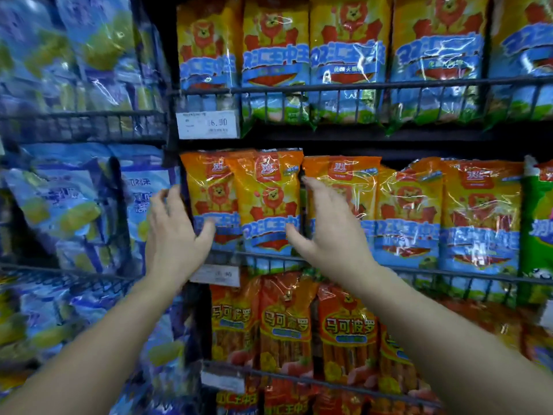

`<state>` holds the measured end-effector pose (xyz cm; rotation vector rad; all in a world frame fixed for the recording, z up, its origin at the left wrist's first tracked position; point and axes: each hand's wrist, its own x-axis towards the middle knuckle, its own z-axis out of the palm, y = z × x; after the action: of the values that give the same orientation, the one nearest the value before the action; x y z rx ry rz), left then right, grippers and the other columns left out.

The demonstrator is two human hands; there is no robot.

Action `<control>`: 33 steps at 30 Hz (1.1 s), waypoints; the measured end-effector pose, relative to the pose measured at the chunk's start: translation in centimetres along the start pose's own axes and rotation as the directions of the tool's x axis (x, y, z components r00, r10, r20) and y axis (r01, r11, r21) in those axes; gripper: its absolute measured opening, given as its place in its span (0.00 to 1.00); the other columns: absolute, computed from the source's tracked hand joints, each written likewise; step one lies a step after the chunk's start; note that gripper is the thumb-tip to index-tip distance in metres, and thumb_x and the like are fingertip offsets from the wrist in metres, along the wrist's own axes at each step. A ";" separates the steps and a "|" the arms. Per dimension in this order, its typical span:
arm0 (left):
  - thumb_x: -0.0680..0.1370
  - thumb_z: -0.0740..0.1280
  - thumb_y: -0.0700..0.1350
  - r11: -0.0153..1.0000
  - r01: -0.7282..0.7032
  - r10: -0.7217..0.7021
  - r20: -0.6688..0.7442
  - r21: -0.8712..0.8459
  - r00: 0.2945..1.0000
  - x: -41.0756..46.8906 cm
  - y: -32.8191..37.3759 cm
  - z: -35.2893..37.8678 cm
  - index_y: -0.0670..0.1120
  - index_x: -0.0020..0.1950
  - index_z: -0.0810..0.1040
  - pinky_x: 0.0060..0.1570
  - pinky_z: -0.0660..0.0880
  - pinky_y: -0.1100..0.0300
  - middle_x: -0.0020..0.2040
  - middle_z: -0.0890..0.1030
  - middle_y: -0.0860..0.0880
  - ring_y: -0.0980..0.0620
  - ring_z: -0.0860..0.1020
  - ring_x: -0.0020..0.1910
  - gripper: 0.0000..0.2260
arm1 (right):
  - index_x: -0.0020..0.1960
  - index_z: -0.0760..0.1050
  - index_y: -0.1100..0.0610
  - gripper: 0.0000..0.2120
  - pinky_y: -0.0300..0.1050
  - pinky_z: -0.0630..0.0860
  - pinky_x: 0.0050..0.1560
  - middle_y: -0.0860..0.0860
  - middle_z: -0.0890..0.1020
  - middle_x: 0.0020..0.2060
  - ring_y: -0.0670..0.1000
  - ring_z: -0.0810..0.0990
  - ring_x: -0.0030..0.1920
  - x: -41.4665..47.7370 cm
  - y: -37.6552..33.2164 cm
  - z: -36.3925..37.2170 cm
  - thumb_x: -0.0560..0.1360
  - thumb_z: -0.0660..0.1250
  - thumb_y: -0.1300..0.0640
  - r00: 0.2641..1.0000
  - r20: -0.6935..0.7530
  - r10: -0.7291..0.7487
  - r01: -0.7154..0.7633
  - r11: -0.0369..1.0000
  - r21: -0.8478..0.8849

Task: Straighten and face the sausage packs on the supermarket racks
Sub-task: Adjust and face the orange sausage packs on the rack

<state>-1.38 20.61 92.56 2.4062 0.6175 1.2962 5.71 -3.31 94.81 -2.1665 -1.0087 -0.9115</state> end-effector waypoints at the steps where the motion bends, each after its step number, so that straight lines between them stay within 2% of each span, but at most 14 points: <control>1: 0.77 0.66 0.56 0.999 0.001 0.000 0.025 -0.033 1.000 0.8 -0.9 -0.4 0.47 0.78 0.52 0.65 0.68 0.39 0.75 0.58 0.43 0.38 0.63 0.72 0.36 | 0.79 0.54 0.56 0.40 0.48 0.65 0.70 0.54 0.68 0.71 0.55 0.65 0.71 1.0 -0.9 0.5 0.75 0.69 0.46 1.000 0.006 0.024 -0.024 1.000 0.009; 5: 0.76 0.70 0.53 0.974 0.021 0.012 0.141 -0.227 0.990 3.3 -2.5 -1.8 0.46 0.79 0.52 0.69 0.66 0.44 0.73 0.66 0.45 0.44 0.66 0.72 0.38 | 0.80 0.43 0.50 0.52 0.55 0.68 0.67 0.58 0.67 0.70 0.59 0.65 0.70 5.0 -3.0 1.1 0.70 0.75 0.42 0.987 -0.009 0.163 -0.164 0.986 -0.010; 8: 0.75 0.73 0.48 0.889 0.086 0.040 0.263 -0.449 0.964 5.2 -2.6 -2.2 0.44 0.76 0.59 0.61 0.73 0.48 0.60 0.75 0.48 0.47 0.75 0.60 0.35 | 0.80 0.40 0.46 0.57 0.59 0.60 0.72 0.59 0.57 0.76 0.61 0.54 0.76 7.1 -3.4 0.7 0.67 0.77 0.39 0.974 0.058 0.221 -0.214 0.971 -0.104; 10: 0.74 0.74 0.45 0.808 0.146 0.082 0.355 -0.570 0.931 6.3 -2.4 -1.9 0.43 0.72 0.65 0.55 0.76 0.54 0.56 0.79 0.47 0.48 0.79 0.55 0.30 | 0.80 0.43 0.46 0.58 0.61 0.54 0.75 0.57 0.50 0.79 0.61 0.47 0.78 7.9 -3.5 0.1 0.64 0.76 0.35 0.978 0.109 0.177 -0.147 0.960 -0.239; 12: 0.74 0.74 0.43 0.789 0.160 0.135 0.421 -0.594 0.897 6.8 -2.1 -1.5 0.45 0.64 0.71 0.48 0.75 0.63 0.53 0.81 0.51 0.55 0.80 0.50 0.22 | 0.80 0.45 0.47 0.59 0.60 0.49 0.77 0.53 0.50 0.79 0.59 0.45 0.79 8.6 -3.6 -0.1 0.62 0.75 0.31 0.972 0.207 0.110 -0.032 0.937 -0.348; 13: 0.73 0.75 0.44 0.791 0.152 0.155 0.434 -0.593 0.888 7.0 -1.9 -1.3 0.47 0.62 0.73 0.49 0.76 0.63 0.52 0.81 0.52 0.56 0.80 0.50 0.19 | 0.80 0.44 0.48 0.61 0.59 0.47 0.78 0.51 0.51 0.79 0.57 0.45 0.79 8.8 -3.7 -0.1 0.61 0.74 0.29 0.962 0.257 0.091 0.016 0.922 -0.387; 15: 0.72 0.76 0.45 0.782 0.151 0.174 0.445 -0.605 0.879 7.5 -1.9 -0.7 0.47 0.61 0.75 0.55 0.77 0.55 0.53 0.83 0.52 0.54 0.81 0.51 0.19 | 0.80 0.44 0.51 0.63 0.59 0.44 0.78 0.52 0.55 0.79 0.56 0.48 0.79 9.1 -3.9 0.1 0.59 0.72 0.26 0.948 0.309 0.081 0.065 0.898 -0.434; 16: 0.72 0.76 0.45 0.773 0.154 0.178 0.443 -0.616 0.879 7.7 -2.0 -0.5 0.47 0.61 0.76 0.57 0.77 0.52 0.54 0.83 0.51 0.53 0.82 0.51 0.20 | 0.79 0.46 0.53 0.63 0.58 0.46 0.78 0.54 0.58 0.78 0.56 0.53 0.78 9.3 -4.1 0.1 0.58 0.72 0.25 0.944 0.319 0.082 0.075 0.890 -0.450; 18: 0.73 0.75 0.44 0.755 0.169 0.175 0.443 -0.634 0.879 8.0 -2.1 -0.4 0.46 0.62 0.76 0.55 0.78 0.53 0.53 0.83 0.50 0.53 0.82 0.50 0.19 | 0.77 0.51 0.56 0.61 0.56 0.54 0.75 0.55 0.68 0.72 0.58 0.66 0.73 9.7 -4.4 0.2 0.58 0.72 0.25 0.938 0.333 0.092 0.087 0.870 -0.485; 20: 0.74 0.74 0.44 0.732 0.184 0.192 0.457 -0.656 0.869 8.0 -2.1 -0.5 0.47 0.62 0.75 0.51 0.77 0.57 0.53 0.83 0.51 0.54 0.82 0.50 0.17 | 0.75 0.54 0.57 0.60 0.54 0.61 0.70 0.56 0.76 0.59 0.60 0.74 0.63 10.1 -4.5 0.2 0.56 0.72 0.25 0.935 0.337 0.110 0.082 0.858 -0.507; 22: 0.75 0.73 0.44 0.705 0.197 0.210 0.467 -0.681 0.859 8.0 -2.1 -0.5 0.49 0.61 0.75 0.49 0.77 0.60 0.52 0.83 0.53 0.56 0.81 0.50 0.16 | 0.73 0.56 0.56 0.59 0.54 0.64 0.67 0.53 0.76 0.48 0.61 0.76 0.56 10.4 -4.5 0.1 0.55 0.72 0.24 0.928 0.348 0.129 0.073 0.856 -0.511; 27: 0.76 0.71 0.44 0.667 0.229 0.210 0.474 -0.709 0.855 7.9 -2.4 -0.3 0.48 0.64 0.75 0.50 0.77 0.59 0.54 0.83 0.51 0.54 0.82 0.52 0.17 | 0.70 0.62 0.54 0.53 0.53 0.67 0.60 0.53 0.79 0.50 0.63 0.73 0.59 10.8 -4.1 0.1 0.55 0.71 0.25 0.923 0.356 0.147 0.054 0.866 -0.496; 33: 0.77 0.70 0.43 0.627 0.251 0.205 0.468 -0.737 0.860 7.9 -2.5 -0.2 0.47 0.63 0.76 0.48 0.78 0.61 0.53 0.84 0.50 0.54 0.83 0.50 0.14 | 0.66 0.67 0.53 0.49 0.54 0.63 0.64 0.51 0.79 0.46 0.59 0.76 0.54 11.6 -3.0 0.2 0.56 0.67 0.22 0.940 0.310 0.144 0.025 0.875 -0.484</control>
<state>1.74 26.88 96.99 1.8147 -0.1007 0.6108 8.94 3.39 104.28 -2.8392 -0.9280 -0.8432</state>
